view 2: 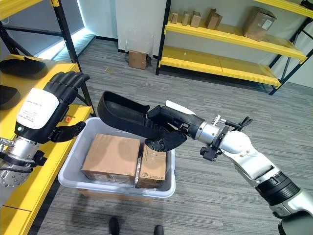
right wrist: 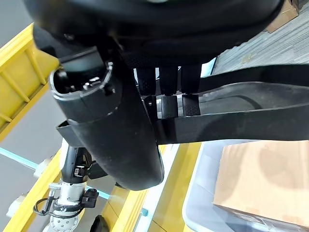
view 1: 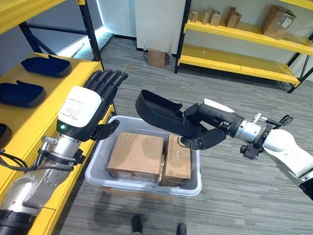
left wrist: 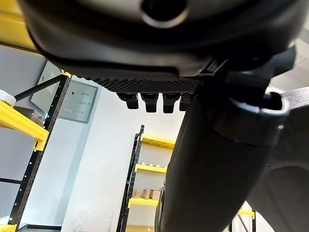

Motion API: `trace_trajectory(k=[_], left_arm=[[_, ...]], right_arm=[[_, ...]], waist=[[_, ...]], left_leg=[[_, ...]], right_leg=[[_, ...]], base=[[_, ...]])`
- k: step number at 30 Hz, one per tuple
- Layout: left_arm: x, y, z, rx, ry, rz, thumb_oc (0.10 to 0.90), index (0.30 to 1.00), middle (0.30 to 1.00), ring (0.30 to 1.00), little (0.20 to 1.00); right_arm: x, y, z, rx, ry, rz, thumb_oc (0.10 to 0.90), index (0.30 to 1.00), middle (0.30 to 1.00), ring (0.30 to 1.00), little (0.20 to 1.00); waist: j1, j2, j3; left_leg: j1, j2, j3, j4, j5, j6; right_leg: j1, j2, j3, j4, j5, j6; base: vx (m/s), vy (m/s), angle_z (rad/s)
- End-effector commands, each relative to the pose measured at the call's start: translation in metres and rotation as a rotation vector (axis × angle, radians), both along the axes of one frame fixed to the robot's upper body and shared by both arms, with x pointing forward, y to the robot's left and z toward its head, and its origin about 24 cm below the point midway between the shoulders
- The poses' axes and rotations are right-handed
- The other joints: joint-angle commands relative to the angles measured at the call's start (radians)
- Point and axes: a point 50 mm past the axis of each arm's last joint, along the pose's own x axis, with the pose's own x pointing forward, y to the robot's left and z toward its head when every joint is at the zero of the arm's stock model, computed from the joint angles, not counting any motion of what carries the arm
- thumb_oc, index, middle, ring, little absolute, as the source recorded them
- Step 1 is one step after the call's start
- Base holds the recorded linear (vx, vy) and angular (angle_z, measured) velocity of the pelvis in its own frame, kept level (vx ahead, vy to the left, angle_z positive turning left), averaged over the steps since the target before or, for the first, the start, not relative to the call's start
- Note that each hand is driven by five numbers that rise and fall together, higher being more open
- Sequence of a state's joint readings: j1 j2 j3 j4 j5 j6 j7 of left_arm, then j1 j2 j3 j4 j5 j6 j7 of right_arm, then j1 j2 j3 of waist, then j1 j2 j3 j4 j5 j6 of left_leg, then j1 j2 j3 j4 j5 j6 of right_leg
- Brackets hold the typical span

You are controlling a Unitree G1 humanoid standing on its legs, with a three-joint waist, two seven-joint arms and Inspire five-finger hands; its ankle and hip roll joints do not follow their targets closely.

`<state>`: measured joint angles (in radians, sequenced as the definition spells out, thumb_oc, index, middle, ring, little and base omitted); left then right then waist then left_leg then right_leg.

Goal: Move parts from the plastic box to the shelf.

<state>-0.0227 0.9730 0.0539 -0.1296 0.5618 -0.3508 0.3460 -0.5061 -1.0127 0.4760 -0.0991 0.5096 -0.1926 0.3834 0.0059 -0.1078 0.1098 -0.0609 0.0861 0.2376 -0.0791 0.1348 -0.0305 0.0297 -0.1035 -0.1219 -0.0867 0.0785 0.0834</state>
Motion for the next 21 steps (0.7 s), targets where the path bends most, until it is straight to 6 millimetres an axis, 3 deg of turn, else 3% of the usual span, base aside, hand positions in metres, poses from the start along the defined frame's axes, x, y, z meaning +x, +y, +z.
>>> trace_trajectory(k=[1,13,21], left_arm=[[0.002,-0.012,0.035,-0.032,-0.187,-0.089,0.9,1.0,1.0,1.0,1.0],[0.003,-0.05,0.038,0.029,-0.144,-0.277,0.9,1.0,1.0,1.0,1.0],[0.002,-0.06,0.04,0.056,-0.126,-0.337,0.9,1.0,1.0,1.0,1.0]], right_arm=[[0.004,-0.003,0.044,0.134,-0.23,-0.005,0.4,0.3,0.3,0.3,0.3],[0.005,0.008,0.045,0.144,-0.231,0.037,0.4,0.3,0.3,0.3,0.3],[0.006,0.013,0.045,0.149,-0.226,0.054,0.4,0.3,0.3,0.3,0.3]], waist=[[0.013,0.006,-0.144],[0.005,0.001,-0.144],[0.004,-0.001,-0.144]], left_leg=[[0.066,0.061,-0.067,-0.008,-0.109,-0.065],[0.066,0.06,-0.067,-0.008,-0.11,-0.063],[0.068,0.061,-0.063,-0.008,-0.111,-0.063]], right_leg=[[0.024,-0.083,-0.002,-0.001,-0.046,0.107],[0.02,-0.082,0.002,-0.001,-0.044,0.107],[0.019,-0.081,0.007,-0.001,-0.042,0.107]], base=[[0.0,0.0,0.0],[0.0,0.0,0.0],[0.0,0.0,0.0]])
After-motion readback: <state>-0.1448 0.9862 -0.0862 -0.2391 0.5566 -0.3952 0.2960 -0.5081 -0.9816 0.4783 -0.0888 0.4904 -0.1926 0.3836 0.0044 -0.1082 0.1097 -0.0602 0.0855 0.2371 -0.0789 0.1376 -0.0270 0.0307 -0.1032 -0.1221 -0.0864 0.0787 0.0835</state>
